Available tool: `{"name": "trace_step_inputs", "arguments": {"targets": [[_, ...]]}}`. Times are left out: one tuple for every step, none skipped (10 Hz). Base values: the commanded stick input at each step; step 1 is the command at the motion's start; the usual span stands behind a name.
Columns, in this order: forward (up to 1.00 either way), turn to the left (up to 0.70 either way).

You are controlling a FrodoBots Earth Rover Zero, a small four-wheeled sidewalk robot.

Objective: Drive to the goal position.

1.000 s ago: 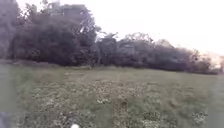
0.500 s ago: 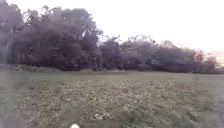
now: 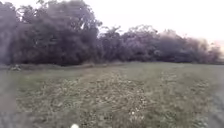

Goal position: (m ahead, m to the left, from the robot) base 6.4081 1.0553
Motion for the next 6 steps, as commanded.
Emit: {"name": "trace_step_inputs", "arguments": {"targets": [[0.85, -0.34], [0.85, -0.34], [0.85, -0.34], [0.85, -0.34], [0.85, -0.34], [0.85, -0.31]]}}
